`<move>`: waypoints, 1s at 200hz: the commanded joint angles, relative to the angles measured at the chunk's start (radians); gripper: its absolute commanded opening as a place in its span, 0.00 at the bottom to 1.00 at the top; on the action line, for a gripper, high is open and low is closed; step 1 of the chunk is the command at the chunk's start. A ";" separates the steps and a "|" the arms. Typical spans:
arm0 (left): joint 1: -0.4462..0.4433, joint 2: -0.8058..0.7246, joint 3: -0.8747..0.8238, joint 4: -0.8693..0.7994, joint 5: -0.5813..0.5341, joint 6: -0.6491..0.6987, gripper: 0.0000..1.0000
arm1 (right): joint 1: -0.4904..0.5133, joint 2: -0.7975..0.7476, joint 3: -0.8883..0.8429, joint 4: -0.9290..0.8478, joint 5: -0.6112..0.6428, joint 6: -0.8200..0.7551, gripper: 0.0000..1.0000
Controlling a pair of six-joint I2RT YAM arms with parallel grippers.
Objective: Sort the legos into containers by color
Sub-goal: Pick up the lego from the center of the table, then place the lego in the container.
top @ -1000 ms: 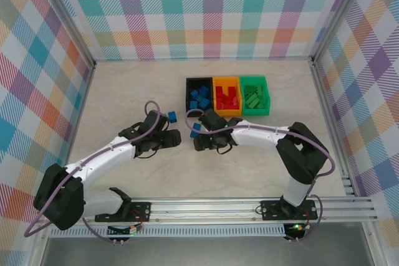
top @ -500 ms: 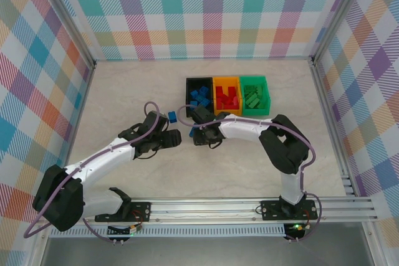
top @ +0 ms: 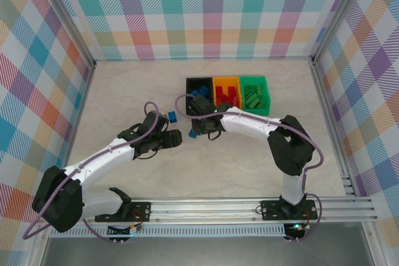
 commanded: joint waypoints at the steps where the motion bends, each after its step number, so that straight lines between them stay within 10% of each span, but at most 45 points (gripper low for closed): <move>1: -0.017 -0.007 0.009 -0.004 0.014 -0.006 0.77 | -0.053 -0.016 0.095 -0.008 0.008 -0.056 0.33; 120: -0.024 -0.224 -0.055 -0.148 -0.065 -0.041 0.77 | -0.217 0.461 0.827 -0.112 -0.048 -0.122 0.37; 200: -0.024 -0.229 -0.043 -0.165 -0.059 -0.037 0.78 | -0.217 0.553 0.940 -0.149 -0.060 -0.116 0.60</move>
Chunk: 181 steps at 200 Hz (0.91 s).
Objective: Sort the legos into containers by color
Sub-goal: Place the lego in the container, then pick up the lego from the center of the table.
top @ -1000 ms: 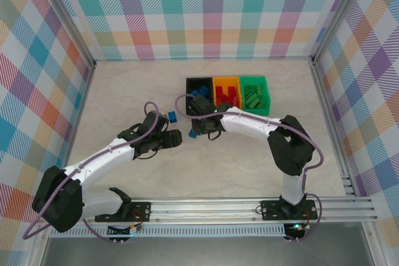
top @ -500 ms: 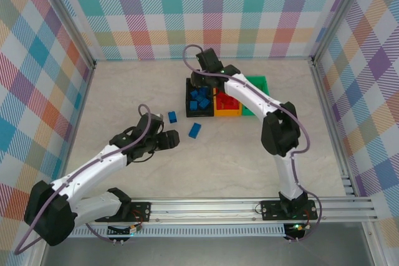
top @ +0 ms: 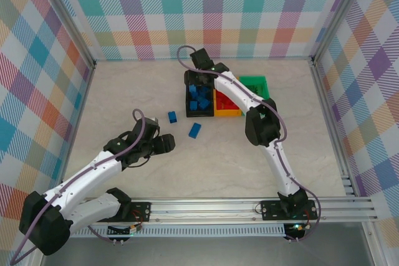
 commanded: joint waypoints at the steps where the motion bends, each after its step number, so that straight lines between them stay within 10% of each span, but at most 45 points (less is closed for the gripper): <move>1: -0.012 -0.007 0.003 -0.026 -0.013 -0.003 0.78 | 0.002 -0.025 0.016 -0.033 -0.010 -0.013 0.60; 181: -0.070 0.508 0.236 0.171 0.145 0.069 0.79 | 0.014 -1.008 -1.368 0.288 0.077 0.112 0.63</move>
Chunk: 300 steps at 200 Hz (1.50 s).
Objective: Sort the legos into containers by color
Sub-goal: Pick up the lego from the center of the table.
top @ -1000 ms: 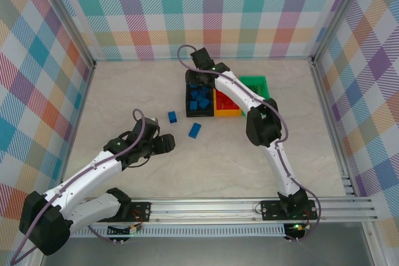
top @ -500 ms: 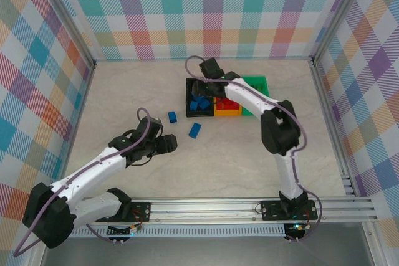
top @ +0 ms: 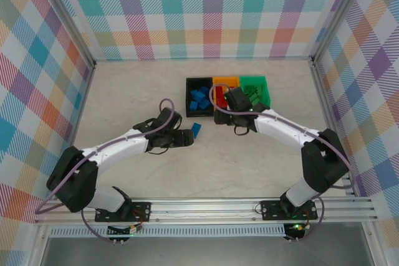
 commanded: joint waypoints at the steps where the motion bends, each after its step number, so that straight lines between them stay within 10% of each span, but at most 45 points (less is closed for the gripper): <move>1: -0.008 0.068 0.065 0.001 0.032 0.038 0.79 | 0.005 -0.103 -0.079 0.018 0.051 0.048 0.63; 171: -0.010 0.574 0.562 -0.311 0.003 0.210 0.55 | 0.005 -0.319 -0.292 -0.053 0.125 0.086 0.65; 209: -0.010 0.570 0.554 -0.310 0.001 0.206 0.26 | 0.005 -0.340 -0.309 -0.067 0.136 0.086 0.65; 300: -0.008 0.359 0.602 -0.313 0.005 0.161 0.21 | 0.005 -0.309 -0.305 -0.011 0.101 0.098 0.65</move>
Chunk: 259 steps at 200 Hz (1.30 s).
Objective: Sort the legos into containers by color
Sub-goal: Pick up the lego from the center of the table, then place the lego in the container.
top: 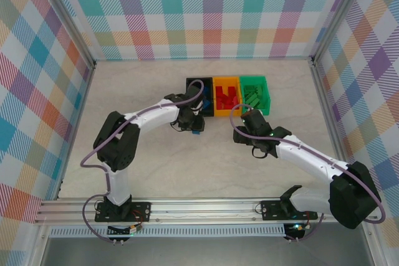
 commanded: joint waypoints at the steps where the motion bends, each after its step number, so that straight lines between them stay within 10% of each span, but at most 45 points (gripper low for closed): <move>1: -0.006 -0.086 0.062 -0.038 -0.038 -0.014 0.21 | 0.005 0.010 0.002 0.026 -0.015 0.021 0.65; 135: 0.078 0.182 0.403 -0.077 -0.281 -0.082 0.24 | 0.005 -0.149 -0.078 -0.071 0.022 0.037 0.66; 207: 0.085 0.170 0.364 0.006 -0.189 -0.046 0.65 | 0.003 -0.181 -0.123 -0.057 0.024 0.059 0.67; 259: 0.086 -0.008 0.220 0.056 -0.214 -0.023 0.66 | 0.003 -0.104 -0.096 -0.005 -0.017 0.052 0.67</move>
